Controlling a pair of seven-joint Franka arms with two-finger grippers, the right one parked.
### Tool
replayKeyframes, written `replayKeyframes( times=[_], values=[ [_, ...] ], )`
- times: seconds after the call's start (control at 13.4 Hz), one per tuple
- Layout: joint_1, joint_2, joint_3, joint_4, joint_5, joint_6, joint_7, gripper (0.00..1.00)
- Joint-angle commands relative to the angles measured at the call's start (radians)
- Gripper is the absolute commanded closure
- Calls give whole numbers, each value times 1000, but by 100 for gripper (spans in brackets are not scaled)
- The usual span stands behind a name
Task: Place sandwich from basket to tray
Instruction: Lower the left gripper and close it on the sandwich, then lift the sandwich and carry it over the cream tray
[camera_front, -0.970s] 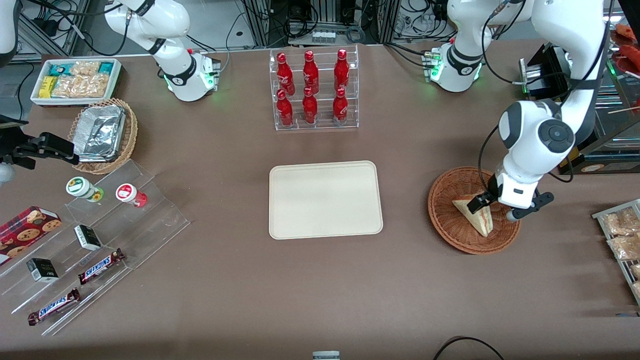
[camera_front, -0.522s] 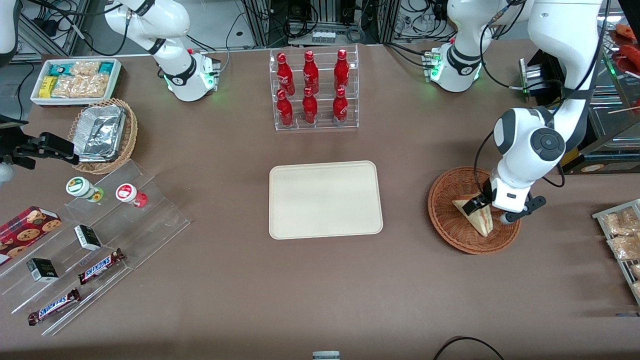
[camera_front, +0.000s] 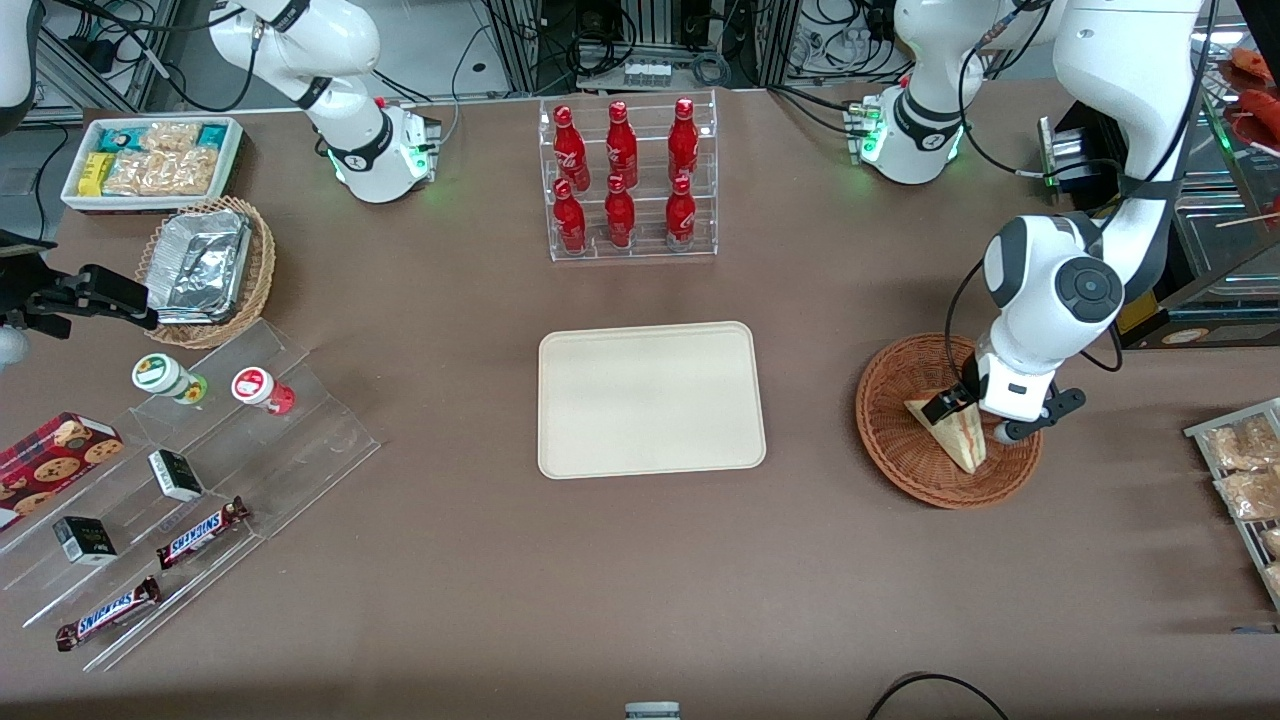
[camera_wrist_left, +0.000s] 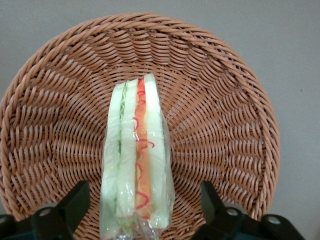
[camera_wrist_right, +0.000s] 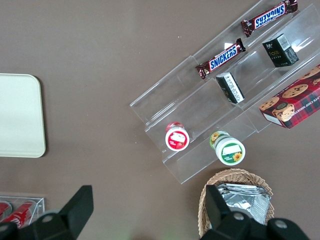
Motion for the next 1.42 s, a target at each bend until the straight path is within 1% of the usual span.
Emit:
replayKeyframes(
  times=[0.0, 0.15, 0.22, 0.45, 0.6, 0.67, 0.75, 0.82, 0.9, 1.04, 1.19, 1.34],
  values=[
    [-6, -1, 5, -8, 14, 14, -22, 54],
    [-4, 0, 5, -8, 14, 12, -22, 91],
    [-4, -1, 7, -8, 14, 12, -21, 100],
    [-4, -13, 7, 1, 14, -12, -15, 100],
    [-4, -44, 8, 6, 17, -46, -7, 100],
    [-4, -65, 7, 22, 29, -90, -7, 100],
    [-6, -84, 7, 54, 57, -163, -5, 100],
    [-7, -95, 2, 105, 84, -252, -5, 100],
    [-9, -99, -7, 166, 92, -347, -2, 100],
    [-9, -98, -68, 298, 92, -508, -2, 100],
    [-9, -93, -119, 421, 88, -630, -7, 100],
    [-10, -81, -189, 519, 75, -704, -10, 100]
  ],
)
